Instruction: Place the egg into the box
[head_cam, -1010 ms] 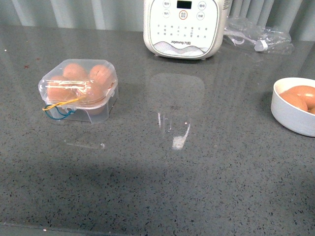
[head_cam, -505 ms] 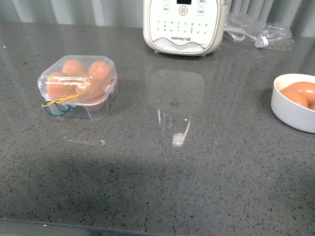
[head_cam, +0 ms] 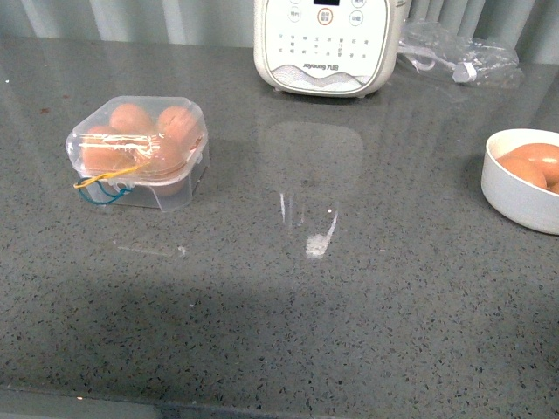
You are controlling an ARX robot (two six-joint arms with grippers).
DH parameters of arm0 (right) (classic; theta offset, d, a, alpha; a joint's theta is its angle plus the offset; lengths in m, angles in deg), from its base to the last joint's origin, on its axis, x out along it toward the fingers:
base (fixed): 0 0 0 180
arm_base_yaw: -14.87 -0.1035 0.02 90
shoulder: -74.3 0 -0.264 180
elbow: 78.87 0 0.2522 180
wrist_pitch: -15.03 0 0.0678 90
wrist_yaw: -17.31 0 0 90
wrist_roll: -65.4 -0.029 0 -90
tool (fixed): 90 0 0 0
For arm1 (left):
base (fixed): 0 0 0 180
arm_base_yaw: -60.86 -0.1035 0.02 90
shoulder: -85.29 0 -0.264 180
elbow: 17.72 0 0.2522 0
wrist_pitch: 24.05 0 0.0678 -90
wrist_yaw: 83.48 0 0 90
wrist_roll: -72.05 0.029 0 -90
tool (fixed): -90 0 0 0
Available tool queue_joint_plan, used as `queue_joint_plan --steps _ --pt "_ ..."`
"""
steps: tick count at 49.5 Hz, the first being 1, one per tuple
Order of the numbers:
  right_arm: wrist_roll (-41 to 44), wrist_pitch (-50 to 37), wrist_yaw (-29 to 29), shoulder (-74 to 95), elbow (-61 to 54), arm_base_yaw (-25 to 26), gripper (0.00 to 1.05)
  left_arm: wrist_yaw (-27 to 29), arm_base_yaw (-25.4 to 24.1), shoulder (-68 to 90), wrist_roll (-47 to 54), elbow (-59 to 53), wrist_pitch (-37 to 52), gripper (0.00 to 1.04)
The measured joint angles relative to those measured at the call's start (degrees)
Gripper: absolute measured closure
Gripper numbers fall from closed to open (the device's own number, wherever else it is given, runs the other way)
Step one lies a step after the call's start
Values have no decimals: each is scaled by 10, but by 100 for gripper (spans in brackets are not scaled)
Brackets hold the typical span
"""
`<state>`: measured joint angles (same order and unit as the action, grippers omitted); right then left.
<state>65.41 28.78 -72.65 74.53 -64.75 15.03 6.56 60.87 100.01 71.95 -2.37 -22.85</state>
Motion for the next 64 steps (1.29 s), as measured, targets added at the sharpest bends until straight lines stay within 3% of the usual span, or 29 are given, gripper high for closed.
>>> queue_joint_plan --steps 15,20,39,59,64 --pt "0 0 0 0 0 0 7 0 0 -49 0 0 -49 101" --pt "0 0 0 0 0 0 7 0 0 -129 0 0 -145 101" --pt "0 0 0 0 0 0 7 0 0 -145 -1 0 -148 100" --pt "0 0 0 0 0 0 7 0 0 -145 0 0 -148 34" --pt "0 0 0 0 0 0 7 0 0 -145 0 0 -148 9"
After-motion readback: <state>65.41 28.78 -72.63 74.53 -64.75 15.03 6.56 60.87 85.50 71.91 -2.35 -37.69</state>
